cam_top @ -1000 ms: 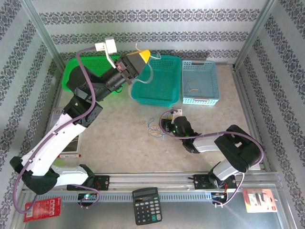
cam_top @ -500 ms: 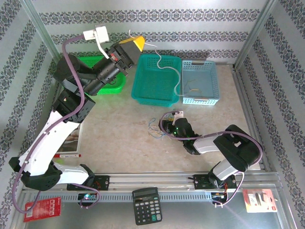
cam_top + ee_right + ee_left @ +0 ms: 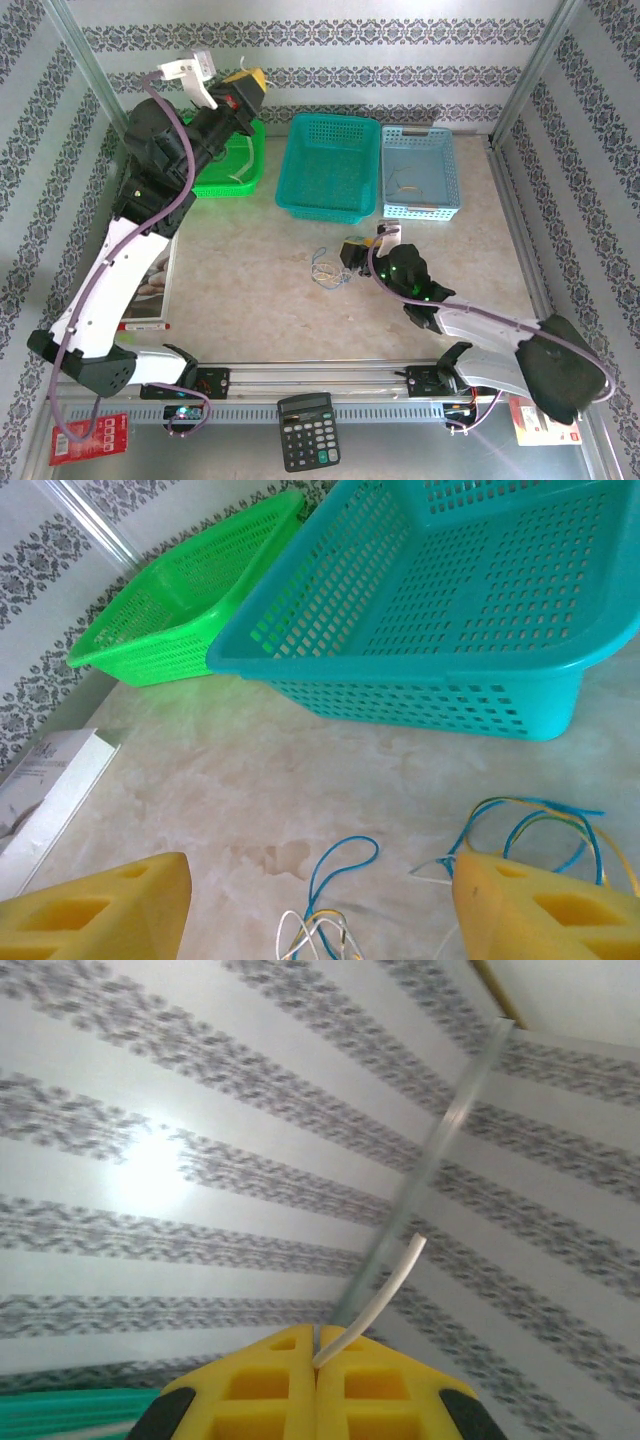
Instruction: Untangle the cables
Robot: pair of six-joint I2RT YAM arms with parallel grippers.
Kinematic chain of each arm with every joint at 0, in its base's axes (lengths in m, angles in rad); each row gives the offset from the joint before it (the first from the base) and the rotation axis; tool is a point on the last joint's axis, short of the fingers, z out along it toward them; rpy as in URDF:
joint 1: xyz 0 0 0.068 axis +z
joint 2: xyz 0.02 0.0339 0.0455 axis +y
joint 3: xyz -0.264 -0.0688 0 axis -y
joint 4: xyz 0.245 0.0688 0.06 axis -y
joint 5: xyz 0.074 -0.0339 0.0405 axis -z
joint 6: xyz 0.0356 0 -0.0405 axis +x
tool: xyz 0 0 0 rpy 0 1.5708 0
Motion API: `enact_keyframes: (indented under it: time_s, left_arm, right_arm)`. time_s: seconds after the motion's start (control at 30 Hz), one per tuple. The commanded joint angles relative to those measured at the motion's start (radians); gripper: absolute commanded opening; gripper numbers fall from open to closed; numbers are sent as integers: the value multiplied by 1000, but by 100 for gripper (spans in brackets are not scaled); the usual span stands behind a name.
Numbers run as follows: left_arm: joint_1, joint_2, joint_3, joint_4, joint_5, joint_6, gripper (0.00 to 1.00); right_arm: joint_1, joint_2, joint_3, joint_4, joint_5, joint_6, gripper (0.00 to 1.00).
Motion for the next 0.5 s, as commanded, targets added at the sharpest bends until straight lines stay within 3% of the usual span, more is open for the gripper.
enact_keyframes:
  time_s: [0.0,0.27,0.47]
  left_arm:
    - [78,42,-1,2,-8,57,0]
    - [240,213,62,49,-63,183,0]
    - [304,347,92,114,-62,211,0]
  right_arm:
    - [-23,-82,24,-133,-37,-6,71]
    - [-65,-267,56,-322,-111,-13,71]
    - [-92,-369,58,-428,-136,-26,72]
